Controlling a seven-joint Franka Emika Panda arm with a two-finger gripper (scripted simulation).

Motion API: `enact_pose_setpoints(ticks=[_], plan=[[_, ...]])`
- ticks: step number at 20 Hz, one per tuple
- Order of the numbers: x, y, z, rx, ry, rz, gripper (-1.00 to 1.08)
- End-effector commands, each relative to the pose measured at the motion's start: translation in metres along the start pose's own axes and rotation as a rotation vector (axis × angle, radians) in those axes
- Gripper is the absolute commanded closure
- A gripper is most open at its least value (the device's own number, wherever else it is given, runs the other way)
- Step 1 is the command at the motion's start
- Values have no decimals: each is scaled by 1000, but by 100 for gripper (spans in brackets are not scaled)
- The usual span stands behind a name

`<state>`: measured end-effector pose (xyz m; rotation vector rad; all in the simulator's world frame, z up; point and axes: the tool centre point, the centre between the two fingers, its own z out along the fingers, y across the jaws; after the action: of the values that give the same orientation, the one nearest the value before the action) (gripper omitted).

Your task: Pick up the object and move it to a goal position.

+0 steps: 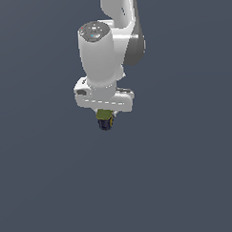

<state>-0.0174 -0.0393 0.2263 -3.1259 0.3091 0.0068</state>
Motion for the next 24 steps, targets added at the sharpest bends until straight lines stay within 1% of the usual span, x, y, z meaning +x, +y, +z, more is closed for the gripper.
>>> enact_pose_setpoints(ticks=[1, 15, 24], plan=[[2, 7, -30, 1, 4, 0, 108], [16, 44, -176, 1, 4, 0, 108], [24, 61, -245, 0, 4, 0, 108]])
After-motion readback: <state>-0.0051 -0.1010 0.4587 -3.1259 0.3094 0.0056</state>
